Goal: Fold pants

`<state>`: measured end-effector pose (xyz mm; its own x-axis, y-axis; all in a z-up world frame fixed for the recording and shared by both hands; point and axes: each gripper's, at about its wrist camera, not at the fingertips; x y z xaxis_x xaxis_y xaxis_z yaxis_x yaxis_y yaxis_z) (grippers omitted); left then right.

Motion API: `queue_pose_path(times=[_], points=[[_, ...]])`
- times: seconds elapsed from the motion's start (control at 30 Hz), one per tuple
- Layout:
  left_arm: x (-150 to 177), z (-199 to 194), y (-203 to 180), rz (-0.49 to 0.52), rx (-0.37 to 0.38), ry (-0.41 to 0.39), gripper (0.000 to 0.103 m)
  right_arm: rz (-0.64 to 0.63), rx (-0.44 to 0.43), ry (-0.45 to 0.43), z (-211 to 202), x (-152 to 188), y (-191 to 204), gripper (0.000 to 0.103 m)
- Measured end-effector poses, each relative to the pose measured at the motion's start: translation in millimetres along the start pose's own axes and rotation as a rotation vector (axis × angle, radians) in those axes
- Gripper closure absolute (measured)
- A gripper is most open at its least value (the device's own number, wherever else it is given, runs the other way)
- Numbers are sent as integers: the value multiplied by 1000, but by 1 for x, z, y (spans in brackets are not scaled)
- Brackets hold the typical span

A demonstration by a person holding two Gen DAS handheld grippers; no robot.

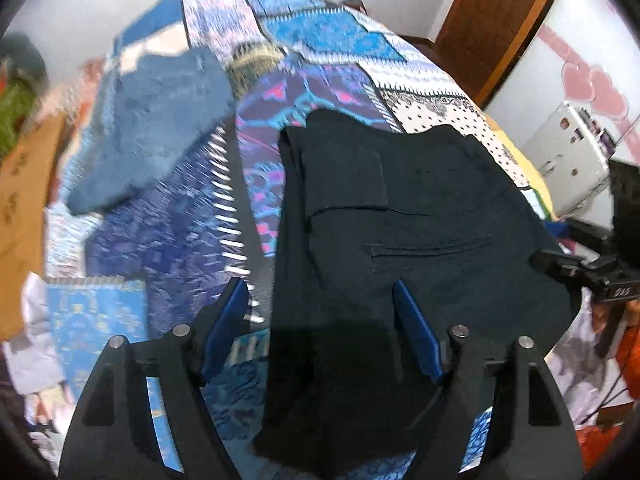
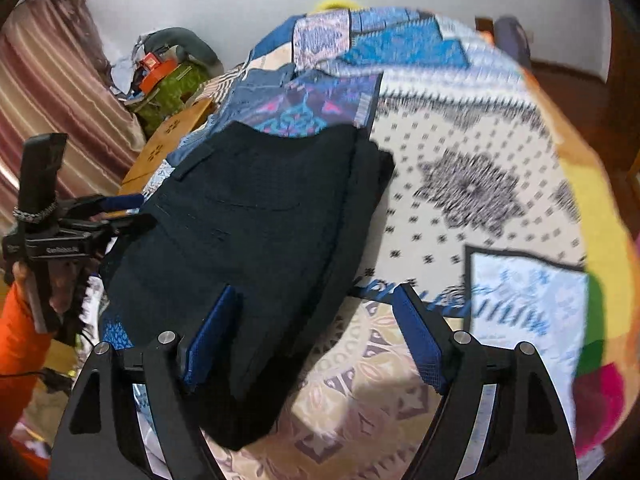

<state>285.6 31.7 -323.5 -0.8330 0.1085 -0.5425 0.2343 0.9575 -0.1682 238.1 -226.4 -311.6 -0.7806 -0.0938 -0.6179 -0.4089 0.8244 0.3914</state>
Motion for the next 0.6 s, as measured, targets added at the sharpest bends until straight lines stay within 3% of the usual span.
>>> queue_pose_path(times=[0.13,0.3,0.5,0.6], points=[[-8,17,10,-69,78,55,24,59,-55,20,10,-4,-8,24],[-19,31,13,-74,121,80,16,39,-80,42,22,-11,-6,19],[-36,47,14,-91,189,110,16,78,-147,80,41,-26,-13,19],[-43,54,11,-89,206,117,21,84,-165,96,50,-33,-13,22]])
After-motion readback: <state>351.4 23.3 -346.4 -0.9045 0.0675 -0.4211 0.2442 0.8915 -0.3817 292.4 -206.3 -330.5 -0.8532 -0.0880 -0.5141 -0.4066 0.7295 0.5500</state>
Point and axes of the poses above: each gripper's, at about its wrist camera, not at the fingertips, and z roughly the way its jaws point, y to its left, x to its underside, and after that the axes turned 8 degrees about -y, right-handed
